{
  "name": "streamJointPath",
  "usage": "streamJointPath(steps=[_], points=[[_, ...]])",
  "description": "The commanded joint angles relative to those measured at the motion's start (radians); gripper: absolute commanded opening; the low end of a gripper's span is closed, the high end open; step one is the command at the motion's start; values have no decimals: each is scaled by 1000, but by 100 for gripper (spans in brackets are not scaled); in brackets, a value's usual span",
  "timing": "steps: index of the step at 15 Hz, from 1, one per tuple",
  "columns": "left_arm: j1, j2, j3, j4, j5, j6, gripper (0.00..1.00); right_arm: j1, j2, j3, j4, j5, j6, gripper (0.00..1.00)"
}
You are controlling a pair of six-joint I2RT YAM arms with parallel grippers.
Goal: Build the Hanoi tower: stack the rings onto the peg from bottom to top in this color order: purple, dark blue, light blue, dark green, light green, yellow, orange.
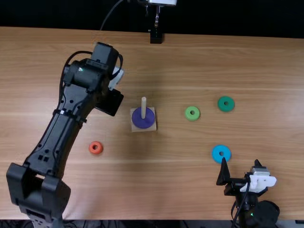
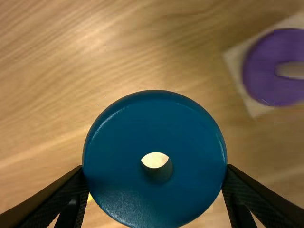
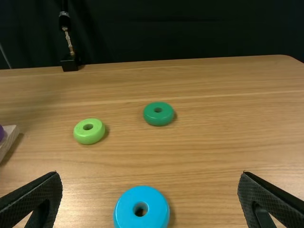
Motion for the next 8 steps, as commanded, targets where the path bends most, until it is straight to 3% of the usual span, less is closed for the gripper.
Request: streamJointPath(steps=[1, 8], points=[[-32, -42, 34, -2, -1, -55, 0, -11, -19, -63, -60, -5, -4, 100], [-158, -50, 153, -2, 1, -161, 0, -11, -19, -63, -60, -5, -4, 100]])
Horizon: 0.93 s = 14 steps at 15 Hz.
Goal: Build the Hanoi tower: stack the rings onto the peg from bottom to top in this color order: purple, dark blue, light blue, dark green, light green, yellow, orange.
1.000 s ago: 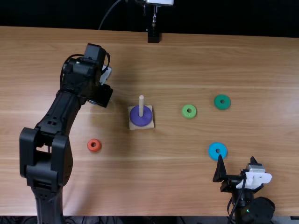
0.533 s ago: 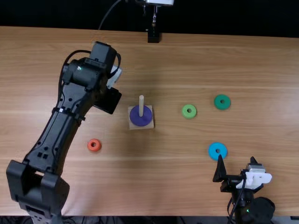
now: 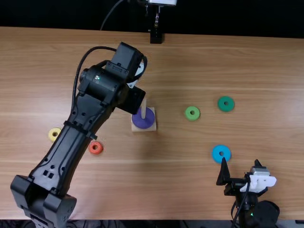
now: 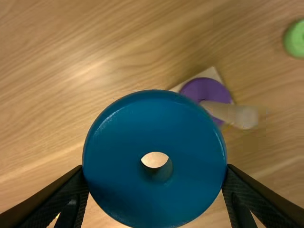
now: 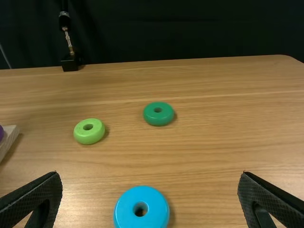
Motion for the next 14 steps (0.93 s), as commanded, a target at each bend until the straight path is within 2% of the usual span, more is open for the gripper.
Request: streamJointPath(steps=[1, 8, 10, 14], points=[[-28, -21, 32, 2, 1, -42, 0, -11, -19, -63, -60, -5, -4, 100], [-94, 37, 97, 13, 1, -64, 0, -11, -19, -63, -60, -5, -4, 100], [-98, 49, 105, 15, 1, -81, 0, -11, -19, -63, -60, -5, -4, 100], [-106, 68, 105, 16, 1, -79, 0, -11, -19, -63, -60, -5, -4, 100]])
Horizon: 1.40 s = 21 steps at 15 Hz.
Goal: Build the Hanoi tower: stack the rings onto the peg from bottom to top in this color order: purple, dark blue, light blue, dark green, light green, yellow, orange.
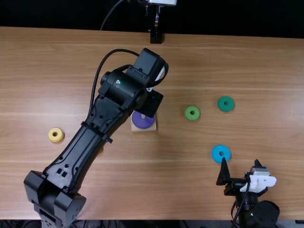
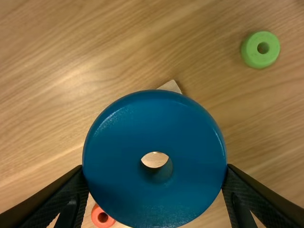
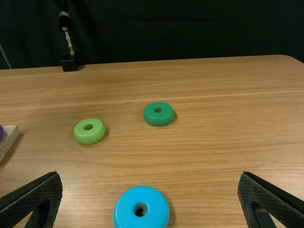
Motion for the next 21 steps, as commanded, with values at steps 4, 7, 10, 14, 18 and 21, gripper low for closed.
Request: streamJointPath(steps=[4, 7, 10, 14, 18, 21], points=[[-13, 37, 41, 6, -3, -16, 0, -11, -19, -63, -60, -5, -5, 100], [-13, 51, 41, 6, -1, -14, 0, -11, -19, -63, -60, -5, -5, 100], [-13, 54, 40, 6, -3, -14, 0, -11, -19, -63, -60, -5, -5, 100], [-13, 54, 40, -4, -3, -16, 37, -11, -19, -63, -60, -5, -5, 100], [-5, 51, 31, -24, 89, -16, 100, -11, -19, -63, -60, -5, -5, 100], [3, 45, 26, -13, 137, -12, 100, -11, -19, -63, -60, -5, -5, 100]])
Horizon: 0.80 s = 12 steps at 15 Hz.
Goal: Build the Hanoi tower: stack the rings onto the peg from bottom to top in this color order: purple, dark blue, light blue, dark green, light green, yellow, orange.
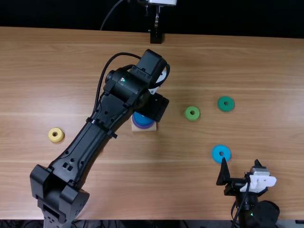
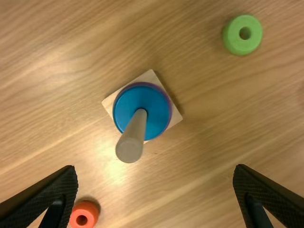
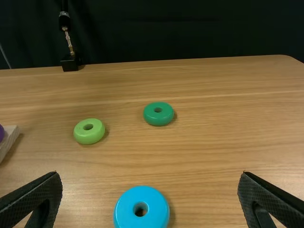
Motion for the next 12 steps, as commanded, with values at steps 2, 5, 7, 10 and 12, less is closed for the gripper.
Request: streamJointPath(steps=[2, 5, 7, 10, 12], points=[[49, -9, 26, 30, 34, -6, 100, -11, -19, -63, -60, -5, -5, 100], [170, -204, -4, 225, 23, -4, 100, -11, -19, -63, -60, -5, -5, 100], [233, -333, -165, 426, 21, 0, 100, -11, -19, -63, -60, -5, -5, 100], [333, -605, -544, 735, -25, 2, 100, -11, -19, -63, -60, -5, -5, 100], [397, -784, -764, 836, -47, 2, 100, -11, -19, -63, -60, -5, -5, 100]])
